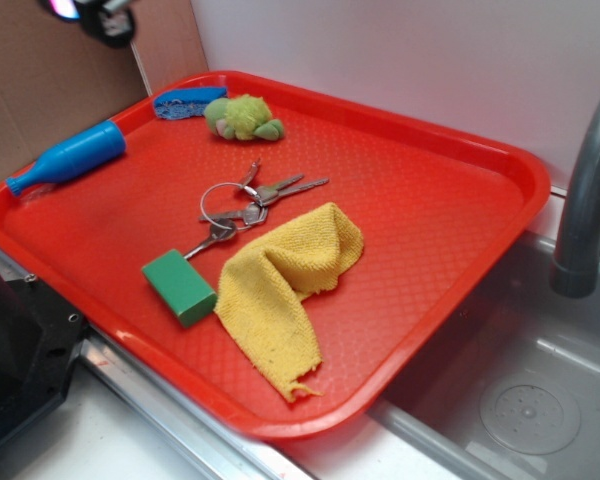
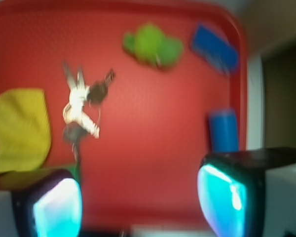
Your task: Grab the green animal.
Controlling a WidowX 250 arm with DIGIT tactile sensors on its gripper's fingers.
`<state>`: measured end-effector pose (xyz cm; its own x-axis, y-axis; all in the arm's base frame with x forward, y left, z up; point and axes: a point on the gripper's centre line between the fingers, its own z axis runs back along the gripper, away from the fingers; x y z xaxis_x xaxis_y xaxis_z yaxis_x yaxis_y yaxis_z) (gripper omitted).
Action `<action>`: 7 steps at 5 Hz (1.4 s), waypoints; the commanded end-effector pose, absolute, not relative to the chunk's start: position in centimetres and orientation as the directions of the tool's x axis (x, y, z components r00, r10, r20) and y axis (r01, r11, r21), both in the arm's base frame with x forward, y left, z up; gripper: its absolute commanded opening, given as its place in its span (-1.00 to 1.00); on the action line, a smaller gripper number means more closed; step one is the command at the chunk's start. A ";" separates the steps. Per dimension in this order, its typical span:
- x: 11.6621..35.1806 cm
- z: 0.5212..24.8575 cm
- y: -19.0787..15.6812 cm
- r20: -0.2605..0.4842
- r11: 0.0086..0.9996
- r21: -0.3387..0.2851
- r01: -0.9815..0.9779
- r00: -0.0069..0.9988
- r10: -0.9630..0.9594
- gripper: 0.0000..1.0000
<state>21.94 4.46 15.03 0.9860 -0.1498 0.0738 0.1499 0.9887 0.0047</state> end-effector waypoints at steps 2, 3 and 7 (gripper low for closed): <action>29.7 11.3 5.6 0.185 0.898 0.117 0.425 0.879 -0.440 1.00; 30.9 8.7 5.9 0.176 0.882 0.115 0.457 0.864 -0.471 1.00; 27.4 3.0 6.6 0.147 0.850 0.112 0.515 0.837 -0.527 -1.00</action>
<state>26.70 6.82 1.97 0.8472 -0.5153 0.1295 0.5087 0.8570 0.0827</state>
